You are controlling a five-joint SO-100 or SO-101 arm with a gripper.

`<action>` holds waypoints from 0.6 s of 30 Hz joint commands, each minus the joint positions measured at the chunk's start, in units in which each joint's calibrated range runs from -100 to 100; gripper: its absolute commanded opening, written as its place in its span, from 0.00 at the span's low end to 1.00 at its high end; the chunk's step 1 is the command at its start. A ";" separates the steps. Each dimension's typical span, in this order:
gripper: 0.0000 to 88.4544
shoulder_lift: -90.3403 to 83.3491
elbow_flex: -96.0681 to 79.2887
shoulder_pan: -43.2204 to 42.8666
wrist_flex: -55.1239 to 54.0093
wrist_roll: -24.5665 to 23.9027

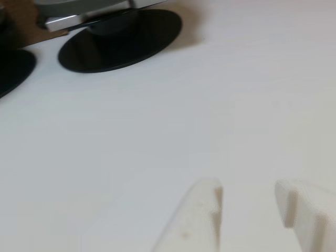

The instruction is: Pick up green cube and drop it in the blue box

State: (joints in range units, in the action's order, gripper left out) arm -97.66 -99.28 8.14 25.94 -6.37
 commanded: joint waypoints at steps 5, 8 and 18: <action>0.05 -1.50 -0.54 -7.84 -1.03 0.29; 0.05 -1.50 -0.54 -9.06 -1.03 0.29; 0.05 -1.50 -0.54 -9.51 -1.03 0.34</action>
State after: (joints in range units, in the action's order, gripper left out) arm -97.74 -99.28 -0.82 25.94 -6.37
